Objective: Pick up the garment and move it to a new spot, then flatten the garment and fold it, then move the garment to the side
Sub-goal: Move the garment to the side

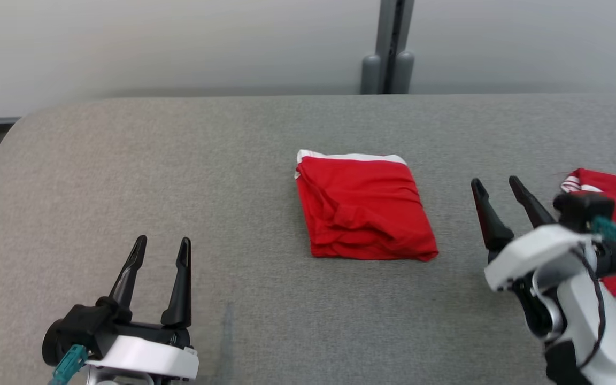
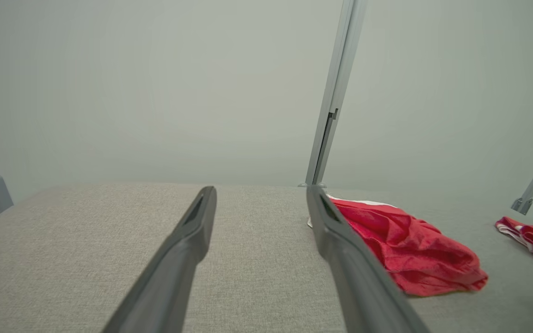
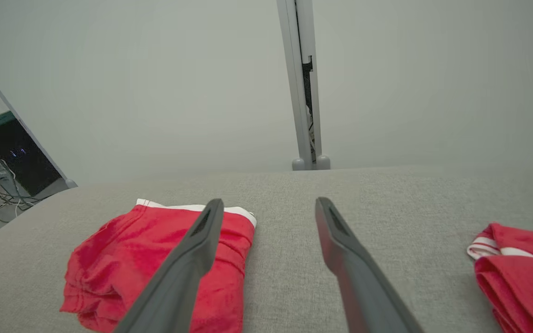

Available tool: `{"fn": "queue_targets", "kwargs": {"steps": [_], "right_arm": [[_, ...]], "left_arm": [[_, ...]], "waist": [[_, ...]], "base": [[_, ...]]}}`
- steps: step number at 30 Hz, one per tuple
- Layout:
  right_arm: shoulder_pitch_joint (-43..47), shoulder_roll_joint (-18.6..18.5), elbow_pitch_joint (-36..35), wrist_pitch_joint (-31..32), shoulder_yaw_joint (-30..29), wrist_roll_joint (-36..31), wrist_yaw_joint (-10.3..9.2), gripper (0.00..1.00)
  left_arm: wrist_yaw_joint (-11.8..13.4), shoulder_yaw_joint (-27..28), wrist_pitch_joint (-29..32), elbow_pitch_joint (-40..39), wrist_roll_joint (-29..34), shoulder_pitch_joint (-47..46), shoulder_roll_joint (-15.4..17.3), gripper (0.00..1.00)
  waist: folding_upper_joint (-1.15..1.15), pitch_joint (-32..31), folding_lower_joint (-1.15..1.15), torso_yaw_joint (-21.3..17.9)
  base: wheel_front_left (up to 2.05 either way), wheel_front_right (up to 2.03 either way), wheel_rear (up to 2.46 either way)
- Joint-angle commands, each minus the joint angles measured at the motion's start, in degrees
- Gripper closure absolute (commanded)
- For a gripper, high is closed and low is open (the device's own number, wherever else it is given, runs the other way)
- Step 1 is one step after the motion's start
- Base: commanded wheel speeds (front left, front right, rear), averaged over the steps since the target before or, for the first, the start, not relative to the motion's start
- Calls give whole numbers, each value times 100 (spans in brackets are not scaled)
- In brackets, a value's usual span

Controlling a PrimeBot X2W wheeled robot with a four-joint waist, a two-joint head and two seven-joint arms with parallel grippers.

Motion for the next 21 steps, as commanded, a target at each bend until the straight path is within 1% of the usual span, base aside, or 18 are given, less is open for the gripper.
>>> {"fn": "queue_targets", "kwargs": {"steps": [1,3,7,10,12,15,17,21], "right_arm": [[-150,-52,164,160,52,99,1,0],[-527,-88,546,590,279,423,1,0],[-1164,-234,1269,1512,506,1097,1,0],[-1548,-303,1732,2074,601,1408,1,0],[-1792,-356,2037,2326,615,1546,1,0],[-2021,-373,2560,2922,654,1748,1,0],[-2177,-387,2773,3178,679,1867,1,0],[-2199,-385,3052,3326,690,2082,1,0]], "left_arm": [[18,-12,3,10,-35,-88,24,0],[31,-60,3,25,-79,-159,22,0],[43,-109,2,54,-158,-214,22,0],[43,-133,2,57,-175,-283,22,0],[50,-156,2,53,-198,-294,24,0],[58,-227,2,54,-223,-307,23,0],[85,-258,2,44,-242,-333,24,0],[108,-305,2,30,-275,-363,23,0]], "waist": [[0,137,0,151],[0,210,0,273],[0,312,0,492],[0,370,0,645],[0,417,0,731],[0,484,0,878],[0,522,0,959],[0,584,0,1075]], "base": [[0,0,0],[0,0,0],[0,0,0],[0,0,0],[0,0,0],[0,0,0],[0,0,0],[0,0,0]]}}
